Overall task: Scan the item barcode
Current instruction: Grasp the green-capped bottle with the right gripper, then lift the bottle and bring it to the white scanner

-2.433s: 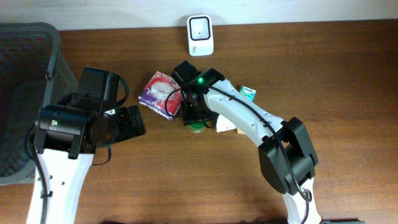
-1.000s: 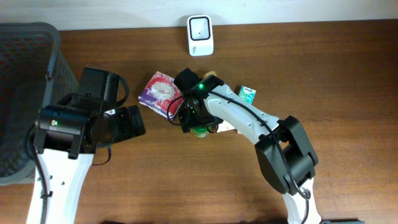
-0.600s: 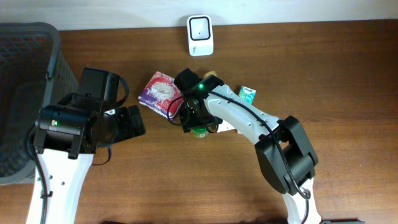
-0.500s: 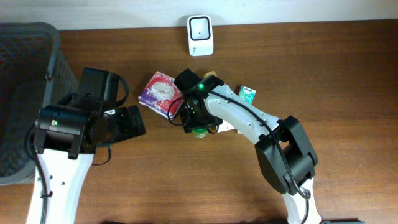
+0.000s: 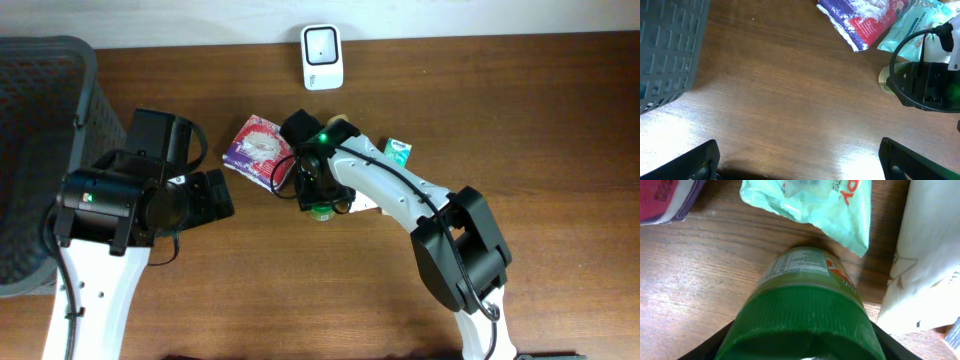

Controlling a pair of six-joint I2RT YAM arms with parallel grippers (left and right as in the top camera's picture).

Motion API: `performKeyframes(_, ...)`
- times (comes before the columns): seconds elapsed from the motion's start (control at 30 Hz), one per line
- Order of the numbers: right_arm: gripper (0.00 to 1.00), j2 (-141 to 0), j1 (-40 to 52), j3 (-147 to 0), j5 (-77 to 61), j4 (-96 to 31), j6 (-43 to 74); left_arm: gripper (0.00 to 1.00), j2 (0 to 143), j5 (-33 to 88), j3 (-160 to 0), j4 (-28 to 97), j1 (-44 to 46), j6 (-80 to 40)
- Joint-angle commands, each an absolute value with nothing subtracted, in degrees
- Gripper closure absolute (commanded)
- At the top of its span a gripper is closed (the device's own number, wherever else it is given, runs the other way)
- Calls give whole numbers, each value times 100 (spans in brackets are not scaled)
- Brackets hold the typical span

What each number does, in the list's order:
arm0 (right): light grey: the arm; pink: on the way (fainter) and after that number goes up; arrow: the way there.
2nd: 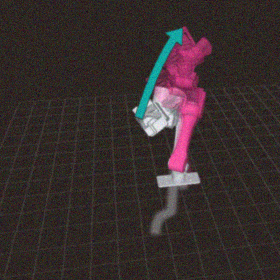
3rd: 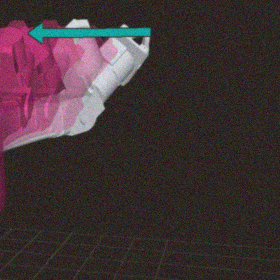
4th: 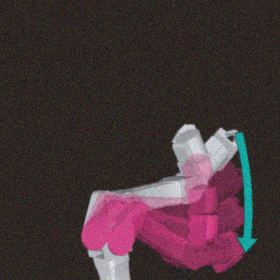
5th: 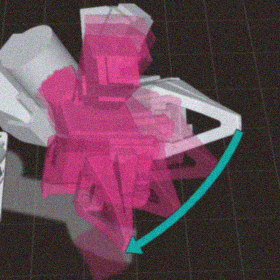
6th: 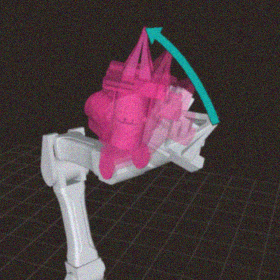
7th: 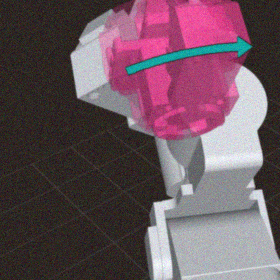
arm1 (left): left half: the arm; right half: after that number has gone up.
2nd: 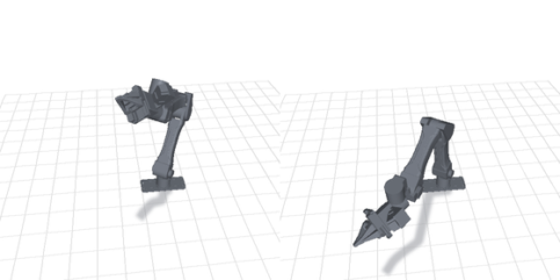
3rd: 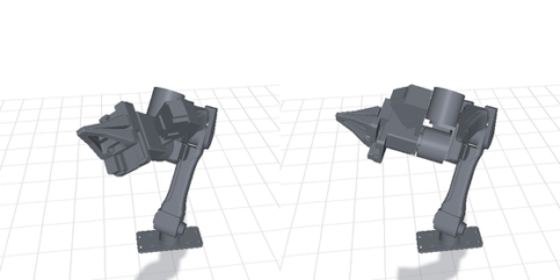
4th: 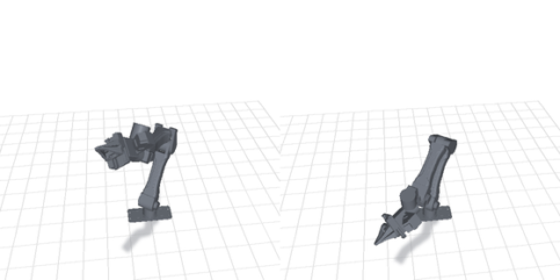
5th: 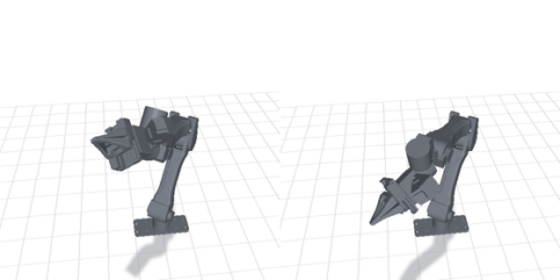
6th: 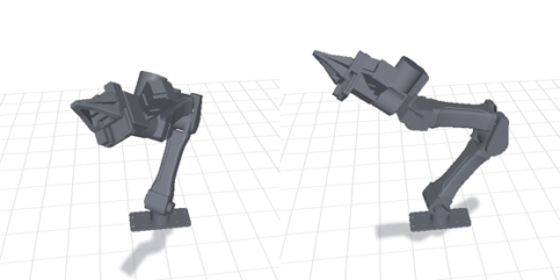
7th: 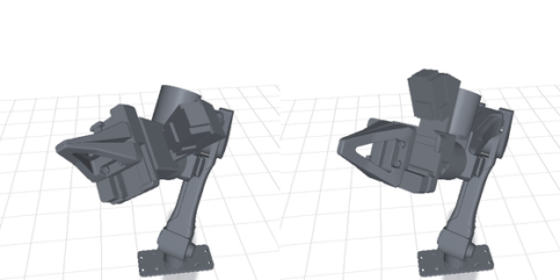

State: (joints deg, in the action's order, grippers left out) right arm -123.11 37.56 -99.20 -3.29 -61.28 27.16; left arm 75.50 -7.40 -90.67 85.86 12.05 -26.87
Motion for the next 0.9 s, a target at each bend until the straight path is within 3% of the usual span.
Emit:
performKeyframes(0.0,42,-12304,3782,-10020,-272,-6152,2967,1,7531,-797,-9078,8573,1223,-2740)
performKeyframes(0.23,44,-12304,3485,-11314,-545,-7113,2877,1,7531,-799,-9078,8573,1223,-2742)
performKeyframes(0.37,44,-12304,2154,-11810,-3330,-7030,2117,1,7531,-797,-9078,8573,1223,-2742)
performKeyframes(0.5,47,-12307,1044,-11808,-5457,-6783,2121,1,7531,-797,-9078,8573,1223,-2740)
performKeyframes(0.67,50,-12311,676,-11808,-7883,-6622,2082,1,7531,-799,-9078,8573,1223,-2742)
performKeyframes(0.87,53,-12311,864,-11808,-8425,-6267,4160,1,7531,-797,-9078,8573,1223,-2740)
